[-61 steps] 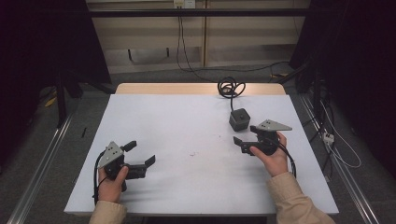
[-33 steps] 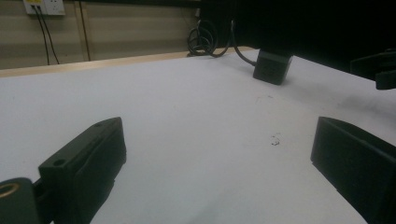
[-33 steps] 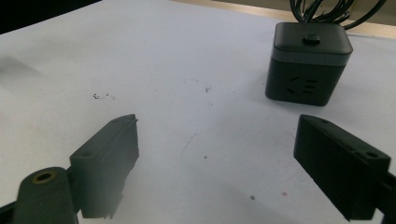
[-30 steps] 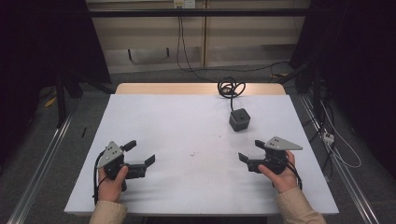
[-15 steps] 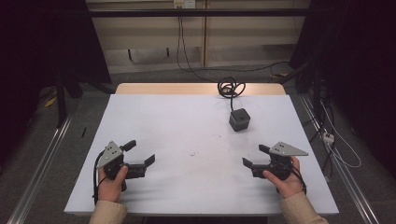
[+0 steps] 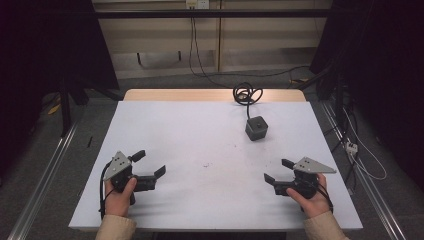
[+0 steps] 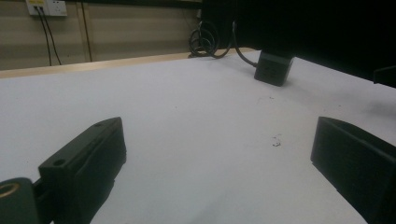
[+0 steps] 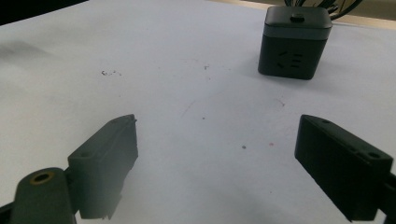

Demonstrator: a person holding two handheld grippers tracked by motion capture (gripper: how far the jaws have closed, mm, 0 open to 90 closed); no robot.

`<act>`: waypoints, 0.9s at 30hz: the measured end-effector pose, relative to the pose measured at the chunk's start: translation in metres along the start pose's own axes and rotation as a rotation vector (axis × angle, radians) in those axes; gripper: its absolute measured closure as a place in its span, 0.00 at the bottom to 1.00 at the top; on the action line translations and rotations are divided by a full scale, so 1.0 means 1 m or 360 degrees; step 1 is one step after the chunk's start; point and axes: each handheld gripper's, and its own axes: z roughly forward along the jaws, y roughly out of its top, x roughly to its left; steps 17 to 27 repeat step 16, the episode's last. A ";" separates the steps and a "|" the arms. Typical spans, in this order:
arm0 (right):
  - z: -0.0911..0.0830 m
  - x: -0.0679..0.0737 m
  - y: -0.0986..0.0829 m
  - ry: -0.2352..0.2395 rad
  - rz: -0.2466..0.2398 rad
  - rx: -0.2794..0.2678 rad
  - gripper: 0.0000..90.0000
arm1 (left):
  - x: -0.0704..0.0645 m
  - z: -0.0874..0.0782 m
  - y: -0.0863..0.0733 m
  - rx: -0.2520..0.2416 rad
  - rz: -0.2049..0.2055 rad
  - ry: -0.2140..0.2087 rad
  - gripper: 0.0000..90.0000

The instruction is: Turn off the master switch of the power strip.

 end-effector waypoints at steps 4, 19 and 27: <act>-0.003 0.000 -0.003 0.0000 -0.0006 0.0008 0.14 | 0.000 0.000 0.000 -0.0001 0.0002 0.0001 0.03; -0.005 -0.002 -0.007 -0.0010 0.0005 0.0025 0.13 | 0.000 0.001 0.000 0.0002 0.0001 0.0004 0.03; -0.005 -0.002 -0.007 -0.0010 0.0005 0.0025 0.13 | 0.000 0.001 0.000 0.0002 0.0001 0.0004 0.03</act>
